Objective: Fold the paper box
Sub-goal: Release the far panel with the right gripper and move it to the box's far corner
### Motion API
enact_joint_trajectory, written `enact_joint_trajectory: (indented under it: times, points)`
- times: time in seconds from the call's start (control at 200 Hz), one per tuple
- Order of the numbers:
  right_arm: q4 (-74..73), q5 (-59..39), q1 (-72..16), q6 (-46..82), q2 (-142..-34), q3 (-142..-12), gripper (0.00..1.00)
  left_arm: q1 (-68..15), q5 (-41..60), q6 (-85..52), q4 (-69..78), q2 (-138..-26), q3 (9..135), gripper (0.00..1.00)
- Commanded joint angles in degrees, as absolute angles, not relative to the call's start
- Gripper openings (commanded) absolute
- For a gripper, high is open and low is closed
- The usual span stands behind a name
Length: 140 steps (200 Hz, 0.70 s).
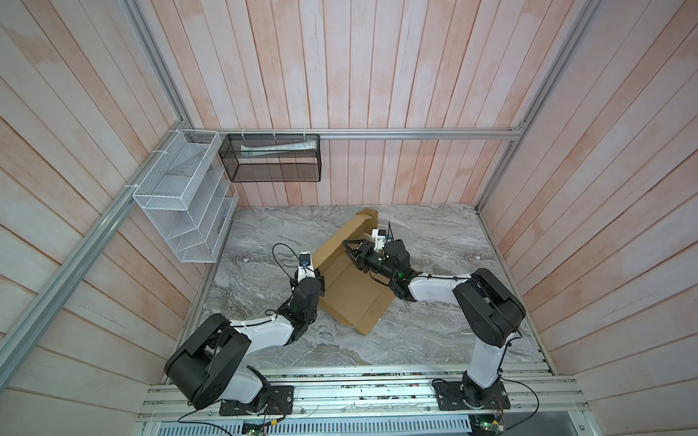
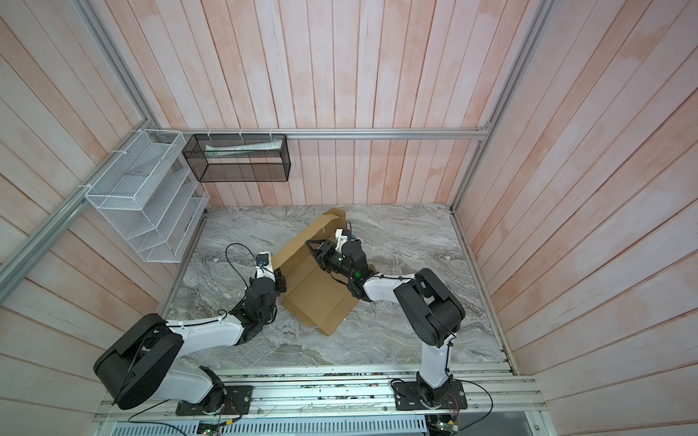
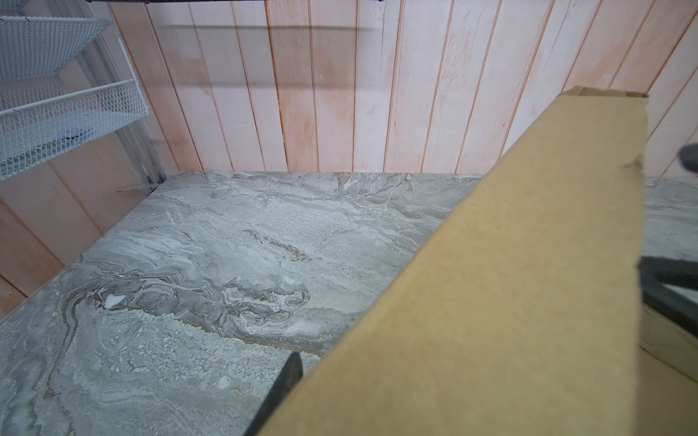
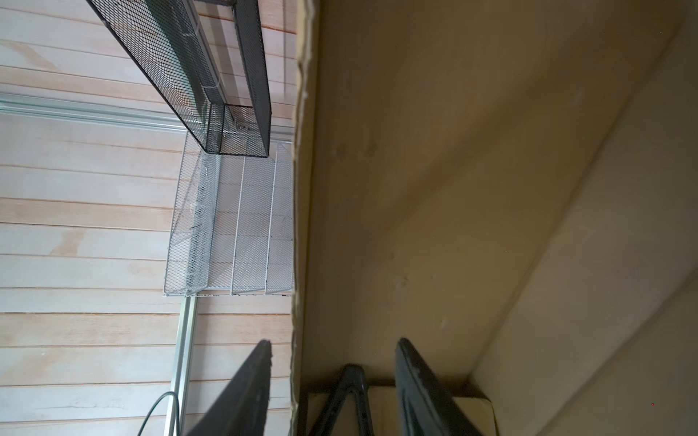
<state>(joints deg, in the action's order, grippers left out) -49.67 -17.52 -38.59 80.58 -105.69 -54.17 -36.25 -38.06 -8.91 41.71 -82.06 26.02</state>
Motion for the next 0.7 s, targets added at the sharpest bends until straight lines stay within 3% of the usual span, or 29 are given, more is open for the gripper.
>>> enact_joint_trajectory:
  times: [0.0, 0.23, 0.445, 0.695]
  points:
    - [-47.3, -15.7, -38.5, 77.3, -102.2, -51.4, 0.55, -35.5, -35.6, -7.4, 45.6, -82.4, 25.2, 0.00]
    - [-36.2, -12.7, -38.0, 66.3, -93.2, -48.9, 0.55, -33.3, -27.3, -3.4, 49.6, -82.0, 23.2, 0.00]
    - [-19.4, -8.5, -37.6, 50.9, -85.0, -54.2, 0.55, -32.3, -21.0, 0.4, 50.1, -81.0, 22.4, 0.00]
    - [-12.5, -10.0, -37.6, 41.8, -86.8, -62.3, 0.53, -31.4, -15.0, 3.4, 52.0, -80.0, 20.6, 0.00]
